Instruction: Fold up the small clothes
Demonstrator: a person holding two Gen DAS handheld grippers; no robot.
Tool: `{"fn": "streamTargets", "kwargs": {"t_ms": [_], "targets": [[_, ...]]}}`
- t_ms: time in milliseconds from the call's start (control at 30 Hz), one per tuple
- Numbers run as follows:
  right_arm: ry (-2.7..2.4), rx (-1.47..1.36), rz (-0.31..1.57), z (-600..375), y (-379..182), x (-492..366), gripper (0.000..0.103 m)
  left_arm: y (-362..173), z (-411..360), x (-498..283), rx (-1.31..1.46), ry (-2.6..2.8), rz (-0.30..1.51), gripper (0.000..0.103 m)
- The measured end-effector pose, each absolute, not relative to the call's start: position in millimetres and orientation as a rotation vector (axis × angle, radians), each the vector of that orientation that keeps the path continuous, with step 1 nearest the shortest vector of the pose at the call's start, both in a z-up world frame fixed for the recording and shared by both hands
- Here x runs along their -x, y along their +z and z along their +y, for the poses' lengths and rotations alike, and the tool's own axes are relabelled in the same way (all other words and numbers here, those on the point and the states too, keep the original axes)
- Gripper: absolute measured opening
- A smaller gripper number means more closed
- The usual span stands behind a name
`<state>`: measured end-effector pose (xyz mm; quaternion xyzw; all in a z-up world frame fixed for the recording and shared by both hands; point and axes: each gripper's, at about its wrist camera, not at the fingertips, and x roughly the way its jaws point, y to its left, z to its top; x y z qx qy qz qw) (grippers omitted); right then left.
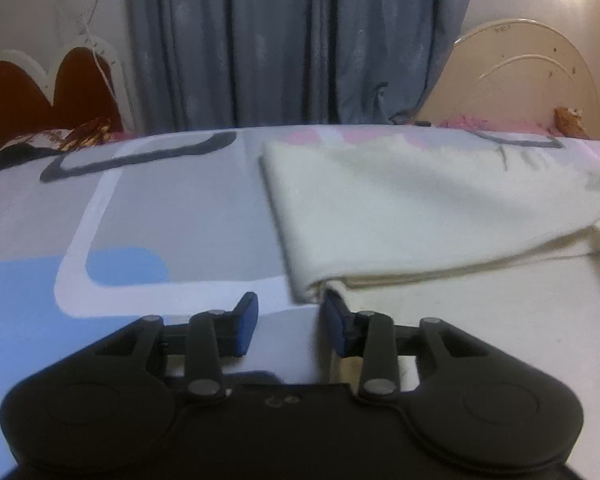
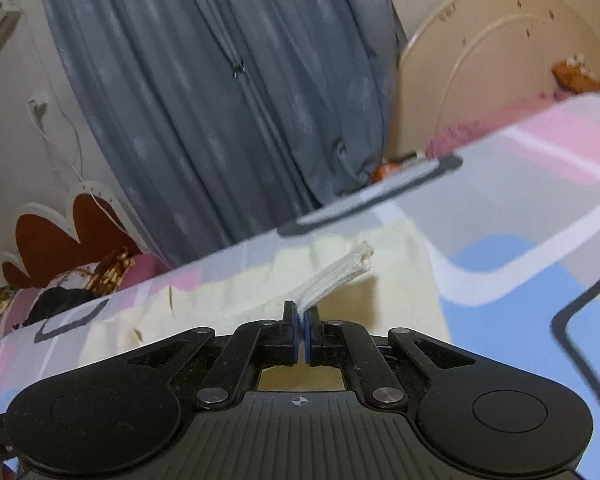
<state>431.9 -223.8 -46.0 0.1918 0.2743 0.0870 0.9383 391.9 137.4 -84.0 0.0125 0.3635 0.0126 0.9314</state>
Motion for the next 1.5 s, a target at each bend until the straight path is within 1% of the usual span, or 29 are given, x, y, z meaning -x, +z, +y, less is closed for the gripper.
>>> {"fn": "streamTargets", "kwargs": {"t_ms": [100, 233, 300, 367, 467, 500, 567, 633, 767, 800, 833, 867, 900, 933, 1067, 1100, 1233, 1300, 1333, 1367, 1400, 1433, 1500], "targets": [[0.166, -0.362, 0.604, -225.6, -55.2, -431.2, 0.002, -82.1, 140.2, -388.1, -0.022, 0.031, 0.74, 0.037], [0.17, -0.352, 0.604, -227.1, -56.7, -428.6, 0.002, -80.3, 145.4, -382.6, -0.024, 0.039, 0.737, 0.038], [0.165, -0.359, 0.608, -229.5, -59.1, -429.7, 0.002, -76.0, 147.3, -379.1, -0.019, 0.05, 0.728, 0.036], [0.16, -0.373, 0.607, -231.8, -59.9, -429.3, 0.002, -65.0, 150.8, -372.8, 0.02, 0.05, 0.674, 0.037], [0.156, -0.365, 0.611, -233.0, -61.9, -428.9, 0.002, -49.6, 143.1, -369.3, 0.112, -0.016, 0.56, 0.043], [0.149, -0.359, 0.617, -232.5, -63.2, -427.9, 0.002, -50.1, 133.1, -375.9, 0.097, -0.05, 0.563, 0.045], [0.097, -0.356, 0.626, -234.8, -67.9, -427.4, 0.002, -59.7, 119.7, -391.9, 0.082, -0.075, 0.625, 0.044], [0.086, -0.421, 0.644, -246.6, -70.3, -425.4, 0.002, -72.3, 113.4, -405.6, 0.088, -0.082, 0.687, 0.043], [0.105, -0.447, 0.608, -262.1, -63.0, -428.1, 0.003, -77.5, 113.2, -414.6, 0.07, -0.083, 0.709, 0.043], [0.102, -0.451, 0.603, -265.4, -61.7, -431.5, 0.007, -76.8, 114.1, -415.2, 0.063, -0.083, 0.711, 0.043], [0.096, -0.46, 0.595, -268.9, -60.1, -434.5, 0.013, -74.8, 115.3, -416.8, 0.058, -0.085, 0.711, 0.043], [0.079, -0.462, 0.576, -272.7, -57.4, -437.0, 0.035, -72.5, 116.1, -417.9, 0.062, -0.086, 0.705, 0.043], [0.076, -0.458, 0.559, -274.1, -55.4, -438.0, 0.052, -70.5, 116.7, -416.3, 0.073, -0.09, 0.692, 0.043], [0.075, -0.447, 0.542, -274.7, -53.1, -439.7, 0.053, -67.6, 119.3, -414.8, 0.089, -0.098, 0.676, 0.043], [0.136, -0.369, 0.575, -266.7, -56.3, -460.6, 0.052, -66.9, 117.2, -429.4, 0.097, -0.091, 0.677, 0.043], [0.137, -0.32, 0.593, -261.6, -59.1, -467.6, 0.05, -68.2, 116.8, -431.6, 0.094, -0.092, 0.681, 0.043], [0.172, -0.112, 0.665, -241.2, -73.6, -488.0, 0.05, -79.0, 113.1, -438.4, 0.058, -0.088, 0.708, 0.044], [0.196, -0.002, 0.674, -231.5, -80.2, -490.6, 0.05, -81.7, 112.0, -436.0, 0.045, -0.085, 0.699, 0.044], [0.215, 0.038, 0.67, -227.8, -81.6, -489.7, 0.048, -81.8, 111.7, -435.3, 0.047, -0.082, 0.695, 0.044], [0.239, 0.068, 0.666, -225.1, -82.4, -488.9, 0.037, -81.9, 111.3, -434.4, 0.049, -0.079, 0.692, 0.046], [0.258, 0.089, 0.661, -224.1, -83.7, -485.7, 0.017, -81.3, 111.3, -434.1, 0.051, -0.073, 0.692, 0.046], [0.268, 0.11, 0.652, -221.3, -83.4, -483.7, 0.01, -79.1, 110.7, -433.7, 0.052, -0.068, 0.689, 0.043], [0.256, 0.138, 0.61, -217.2, -79.3, -476.0, 0.008, -77.1, 108.2, -433.6, 0.038, -0.059, 0.684, 0.044]]}}
